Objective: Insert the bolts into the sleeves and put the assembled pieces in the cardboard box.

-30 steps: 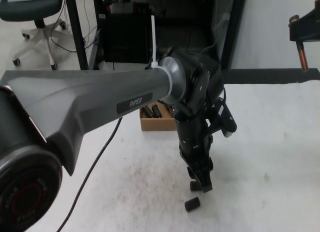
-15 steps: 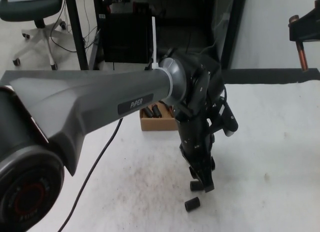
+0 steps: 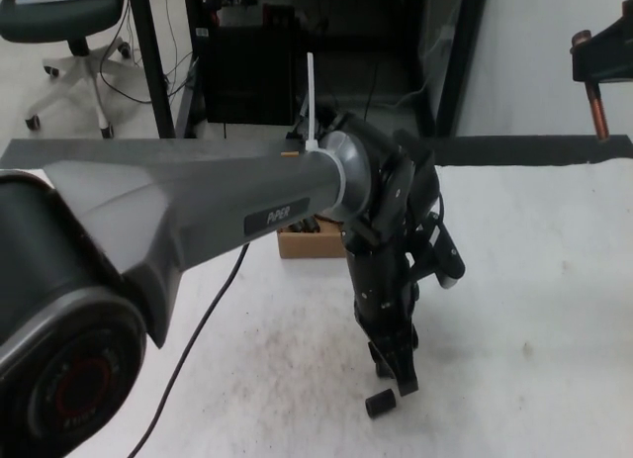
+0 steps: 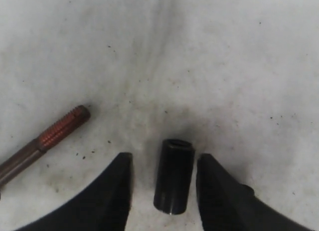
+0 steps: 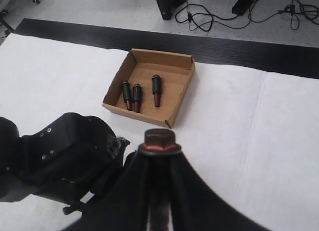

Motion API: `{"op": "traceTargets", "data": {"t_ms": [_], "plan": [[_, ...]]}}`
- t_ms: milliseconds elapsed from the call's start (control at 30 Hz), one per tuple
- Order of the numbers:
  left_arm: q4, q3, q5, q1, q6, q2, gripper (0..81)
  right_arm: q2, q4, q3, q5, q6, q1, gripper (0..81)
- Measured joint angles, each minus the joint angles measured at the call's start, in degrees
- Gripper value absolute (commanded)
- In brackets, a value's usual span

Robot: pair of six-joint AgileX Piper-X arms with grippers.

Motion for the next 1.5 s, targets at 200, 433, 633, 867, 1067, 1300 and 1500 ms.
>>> {"op": "traceTargets", "data": {"t_ms": [200,433,633,867,1067,1300,1500], "plan": [[0.0,0.0,0.0,0.0,0.31,0.81,38.9,0.0,0.43,0.0,0.0,-0.45,0.0,0.8],[0.92,0.0,0.0,0.0,1.59,0.81,38.9,0.0,0.39,0.0,0.0,-0.42,0.0,0.8],[1.08,0.0,0.0,0.2,1.74,1.2,38.9,0.0,0.39,0.0,0.0,-0.42,0.0,0.8],[0.83,0.0,0.0,0.2,2.22,1.23,38.9,0.0,0.62,0.0,0.0,-0.42,0.0,0.8],[0.61,0.0,0.0,0.2,2.46,1.34,26.7,0.0,0.6,0.0,0.0,-0.42,0.0,0.8],[0.92,0.0,-0.3,0.33,3.99,1.34,0.4,0.0,0.6,0.0,0.0,-0.42,0.0,0.8],[1.75,-0.15,-2.02,0.33,2.78,1.34,0.4,0.0,0.6,0.0,0.0,-0.42,0.0,0.8]]}}
